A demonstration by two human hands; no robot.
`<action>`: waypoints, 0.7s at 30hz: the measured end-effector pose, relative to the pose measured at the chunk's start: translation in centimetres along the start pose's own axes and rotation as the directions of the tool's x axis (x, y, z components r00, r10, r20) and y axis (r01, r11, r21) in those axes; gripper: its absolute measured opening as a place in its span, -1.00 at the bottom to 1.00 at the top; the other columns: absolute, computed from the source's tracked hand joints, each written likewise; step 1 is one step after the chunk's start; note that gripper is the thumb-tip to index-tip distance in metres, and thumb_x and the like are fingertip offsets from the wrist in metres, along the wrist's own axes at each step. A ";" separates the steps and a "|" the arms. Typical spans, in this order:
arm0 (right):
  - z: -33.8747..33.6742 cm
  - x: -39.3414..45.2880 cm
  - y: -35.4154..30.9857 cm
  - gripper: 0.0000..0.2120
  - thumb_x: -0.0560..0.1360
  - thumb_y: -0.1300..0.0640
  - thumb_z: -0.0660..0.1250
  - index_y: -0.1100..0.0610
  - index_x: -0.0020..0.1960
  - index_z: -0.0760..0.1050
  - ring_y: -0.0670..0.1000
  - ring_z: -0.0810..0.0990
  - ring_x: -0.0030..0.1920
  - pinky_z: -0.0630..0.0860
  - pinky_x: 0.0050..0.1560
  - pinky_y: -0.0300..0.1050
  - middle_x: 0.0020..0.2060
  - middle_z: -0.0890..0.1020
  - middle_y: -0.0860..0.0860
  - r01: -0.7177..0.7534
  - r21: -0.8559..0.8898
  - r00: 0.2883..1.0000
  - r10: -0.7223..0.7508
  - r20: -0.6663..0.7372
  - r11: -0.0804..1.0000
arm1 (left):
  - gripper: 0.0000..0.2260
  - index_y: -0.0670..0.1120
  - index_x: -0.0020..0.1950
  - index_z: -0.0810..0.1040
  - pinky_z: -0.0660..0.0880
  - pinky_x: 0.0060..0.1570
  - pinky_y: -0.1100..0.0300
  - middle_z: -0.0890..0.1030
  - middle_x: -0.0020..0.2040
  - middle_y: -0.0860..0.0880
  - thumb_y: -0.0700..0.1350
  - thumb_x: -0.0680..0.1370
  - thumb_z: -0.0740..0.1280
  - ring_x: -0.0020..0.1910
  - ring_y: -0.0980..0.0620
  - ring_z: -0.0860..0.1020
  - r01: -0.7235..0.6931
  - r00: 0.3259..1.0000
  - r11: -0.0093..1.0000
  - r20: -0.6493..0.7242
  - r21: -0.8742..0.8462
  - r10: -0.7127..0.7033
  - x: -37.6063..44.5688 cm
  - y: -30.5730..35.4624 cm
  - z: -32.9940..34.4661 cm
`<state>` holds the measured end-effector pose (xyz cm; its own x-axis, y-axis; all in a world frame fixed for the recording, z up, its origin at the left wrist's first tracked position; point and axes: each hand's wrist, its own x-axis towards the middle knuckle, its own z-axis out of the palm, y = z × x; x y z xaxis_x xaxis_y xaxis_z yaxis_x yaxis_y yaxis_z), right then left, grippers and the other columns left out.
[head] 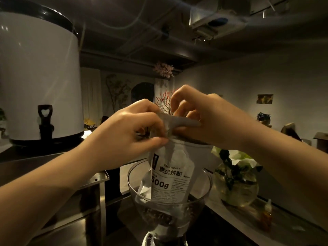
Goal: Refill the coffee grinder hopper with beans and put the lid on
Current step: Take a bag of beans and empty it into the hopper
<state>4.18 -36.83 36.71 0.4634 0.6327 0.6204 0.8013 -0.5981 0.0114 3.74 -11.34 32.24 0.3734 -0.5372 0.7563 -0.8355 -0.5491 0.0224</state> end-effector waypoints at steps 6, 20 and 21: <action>-0.1 0.3 -0.7 -0.70 0.50 -0.15 0.41 -0.16 0.17 0.41 -0.27 0.67 -0.11 0.64 -0.15 -0.28 -0.06 0.66 -0.22 0.031 -0.029 0.998 -0.029 0.049 0.999 | -0.71 0.12 0.19 0.66 0.62 -0.16 0.14 0.49 0.30 0.06 0.22 0.63 0.28 -0.08 0.14 0.56 -0.237 0.957 0.923 0.234 0.304 0.169 0.7 0.4 -0.9; -0.1 1.1 0.5 -0.82 0.61 0.12 0.46 -0.04 0.15 0.78 -0.12 0.70 0.00 0.63 -0.03 -0.17 0.06 0.72 -0.08 0.252 -0.095 0.965 -0.242 0.104 0.963 | -0.71 0.11 0.01 0.58 0.67 -0.23 0.03 0.51 0.13 0.13 0.26 0.61 0.19 -0.16 0.16 0.56 -0.264 0.951 0.822 0.278 0.504 0.135 2.7 0.7 -2.6; -0.2 1.1 0.5 -0.79 0.62 0.13 0.46 -0.05 0.20 0.78 -0.11 0.69 0.02 0.63 -0.03 -0.18 0.10 0.71 -0.06 0.265 -0.137 0.961 -0.249 0.122 0.955 | -0.74 0.14 -0.06 0.53 0.66 -0.17 0.06 0.48 0.12 0.19 0.28 0.59 0.22 -0.17 0.18 0.56 -0.165 0.968 0.882 0.243 0.441 0.060 2.7 0.5 -2.4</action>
<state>5.06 -36.49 37.56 0.2918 0.8166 0.4980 0.8356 -0.4710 0.2828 3.31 -11.51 35.84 0.4097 -0.7087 0.5744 -0.6211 -0.6779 -0.3933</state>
